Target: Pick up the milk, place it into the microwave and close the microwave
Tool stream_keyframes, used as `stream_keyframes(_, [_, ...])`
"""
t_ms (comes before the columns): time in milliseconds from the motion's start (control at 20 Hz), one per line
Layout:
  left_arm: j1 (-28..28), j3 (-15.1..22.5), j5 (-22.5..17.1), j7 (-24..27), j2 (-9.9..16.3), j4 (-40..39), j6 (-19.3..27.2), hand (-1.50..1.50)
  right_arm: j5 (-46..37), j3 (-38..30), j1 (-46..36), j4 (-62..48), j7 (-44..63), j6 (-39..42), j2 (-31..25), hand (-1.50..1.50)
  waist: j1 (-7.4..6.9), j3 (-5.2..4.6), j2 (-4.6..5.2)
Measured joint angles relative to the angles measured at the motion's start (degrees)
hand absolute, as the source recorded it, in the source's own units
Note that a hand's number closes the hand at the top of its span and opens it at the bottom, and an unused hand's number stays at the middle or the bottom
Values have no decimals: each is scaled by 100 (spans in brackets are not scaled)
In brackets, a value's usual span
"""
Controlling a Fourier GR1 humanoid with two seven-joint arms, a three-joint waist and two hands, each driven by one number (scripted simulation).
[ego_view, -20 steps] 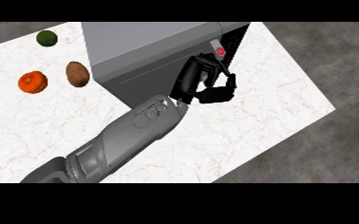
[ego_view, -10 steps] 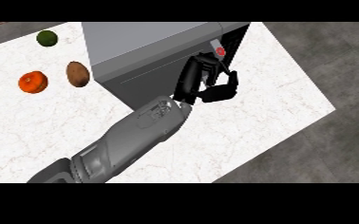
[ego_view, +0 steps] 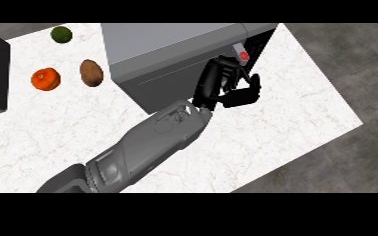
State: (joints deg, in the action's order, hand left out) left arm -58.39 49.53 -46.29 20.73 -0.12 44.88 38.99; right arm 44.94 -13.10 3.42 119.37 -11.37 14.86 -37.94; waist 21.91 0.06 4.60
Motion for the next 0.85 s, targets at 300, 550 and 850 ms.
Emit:
stream_keyframes(300, [-174,239,-140,-11,1,-120,-417,150,131,-251,56,106,65,-94,-64,-150,-169,-4,7])
stream_keyframes(550, [-240,382,-259,38,3,-154,-716,-150,226,-415,157,208,133,-164,-90,-150,-295,-8,9])
stream_keyframes(850, [-259,518,-366,150,4,-177,-1020,-150,321,-576,264,356,218,-245,-120,-150,-469,-13,2])
